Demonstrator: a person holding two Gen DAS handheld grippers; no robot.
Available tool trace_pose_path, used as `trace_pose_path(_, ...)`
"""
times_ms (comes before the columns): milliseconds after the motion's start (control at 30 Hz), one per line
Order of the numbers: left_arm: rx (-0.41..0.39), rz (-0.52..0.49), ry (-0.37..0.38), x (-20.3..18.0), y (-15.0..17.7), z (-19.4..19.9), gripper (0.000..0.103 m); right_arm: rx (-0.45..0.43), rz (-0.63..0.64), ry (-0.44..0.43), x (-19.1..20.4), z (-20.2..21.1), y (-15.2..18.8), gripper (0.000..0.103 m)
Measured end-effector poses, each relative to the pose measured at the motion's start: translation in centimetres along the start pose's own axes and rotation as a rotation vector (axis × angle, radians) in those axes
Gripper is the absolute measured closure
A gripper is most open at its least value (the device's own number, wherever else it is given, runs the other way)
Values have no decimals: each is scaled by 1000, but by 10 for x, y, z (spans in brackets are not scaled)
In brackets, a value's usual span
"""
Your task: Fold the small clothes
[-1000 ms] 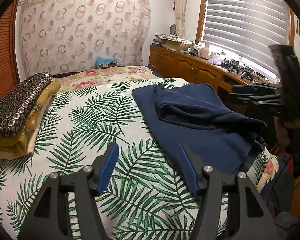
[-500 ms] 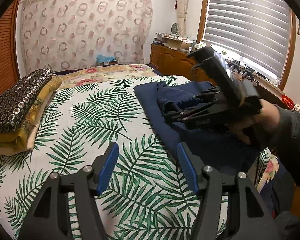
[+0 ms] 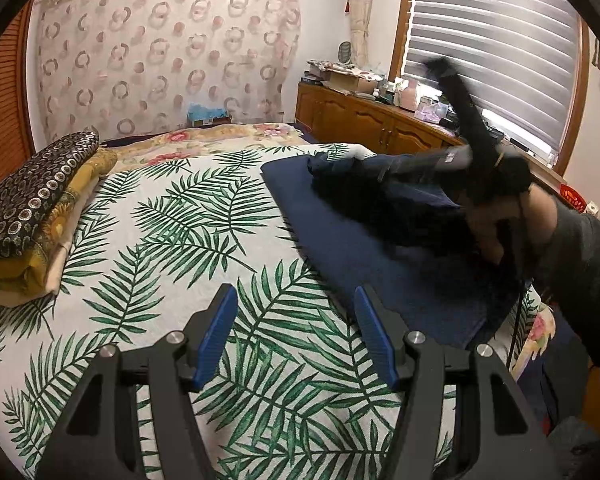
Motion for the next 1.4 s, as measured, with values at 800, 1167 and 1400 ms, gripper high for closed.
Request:
trace_pose_path(800,26,-17,24,-13,6,-7,43,-150,-124,484,-158,74,-43,100)
trace_pose_path(1167,66,-26,43,-21,13,-22,43,-51,-135,314,-146,40,-26,64)
trace_pose_path(1400,110,-44,42,-26,22,-33,43,49,-155,242,-155,-4,-10,68)
Point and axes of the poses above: each gripper's, at about its wrist camera, not at the fingertips, and z roughly against the way its jaws point, x to its left, y to its underside, the point moved 4 cm from there along -z, roughly the way its jaws point, and after that the axes turned 13 degrees about -x, right-handed, at the moved point
